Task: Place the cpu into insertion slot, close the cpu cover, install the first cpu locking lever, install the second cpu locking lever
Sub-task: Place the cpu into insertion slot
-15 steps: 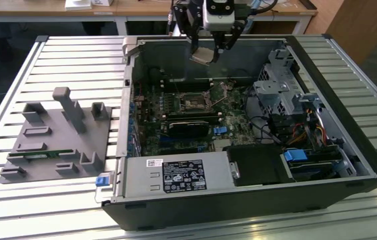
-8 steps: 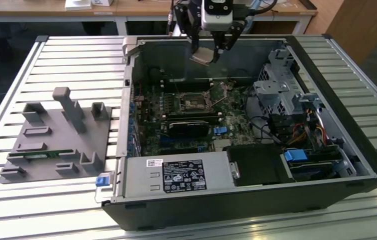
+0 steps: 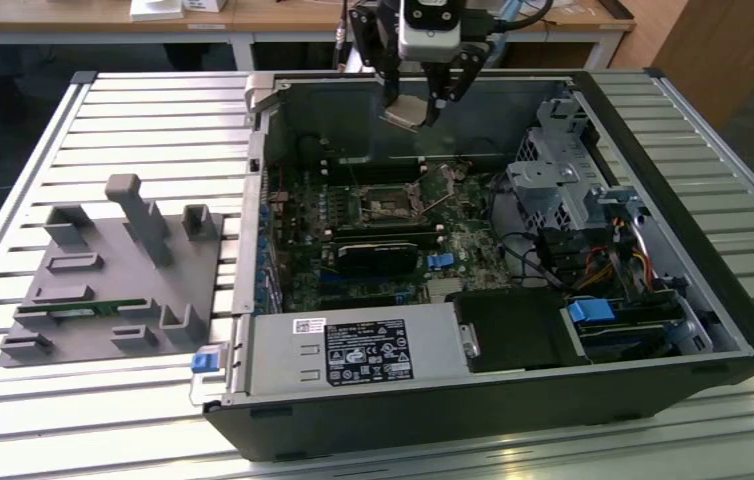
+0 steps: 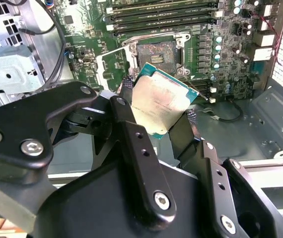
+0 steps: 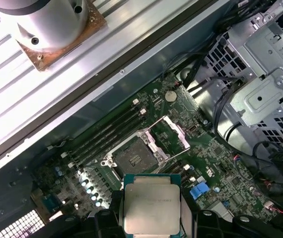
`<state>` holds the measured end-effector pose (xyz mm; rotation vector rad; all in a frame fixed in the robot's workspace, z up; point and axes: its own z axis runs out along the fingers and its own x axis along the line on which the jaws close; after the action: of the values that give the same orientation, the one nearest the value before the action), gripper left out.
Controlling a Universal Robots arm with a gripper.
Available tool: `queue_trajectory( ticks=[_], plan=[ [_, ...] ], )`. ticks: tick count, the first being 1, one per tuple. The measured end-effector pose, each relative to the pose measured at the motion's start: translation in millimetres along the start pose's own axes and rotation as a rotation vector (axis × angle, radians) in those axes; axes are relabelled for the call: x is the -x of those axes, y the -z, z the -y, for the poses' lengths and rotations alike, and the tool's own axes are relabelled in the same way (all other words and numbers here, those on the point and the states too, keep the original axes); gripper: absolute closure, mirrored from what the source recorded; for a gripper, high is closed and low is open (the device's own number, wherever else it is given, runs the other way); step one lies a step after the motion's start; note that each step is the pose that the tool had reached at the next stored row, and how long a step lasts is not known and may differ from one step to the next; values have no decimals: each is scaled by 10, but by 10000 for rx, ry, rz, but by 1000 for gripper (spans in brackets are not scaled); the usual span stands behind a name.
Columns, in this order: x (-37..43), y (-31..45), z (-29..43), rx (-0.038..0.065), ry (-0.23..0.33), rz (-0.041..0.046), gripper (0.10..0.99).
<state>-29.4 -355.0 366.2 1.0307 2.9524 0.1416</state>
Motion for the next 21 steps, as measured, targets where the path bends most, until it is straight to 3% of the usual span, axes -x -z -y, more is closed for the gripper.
queue_trajectory(
  ticks=[21],
  plan=[
    [0, -2, 0, 17, -900, 80, 545]
  ],
)
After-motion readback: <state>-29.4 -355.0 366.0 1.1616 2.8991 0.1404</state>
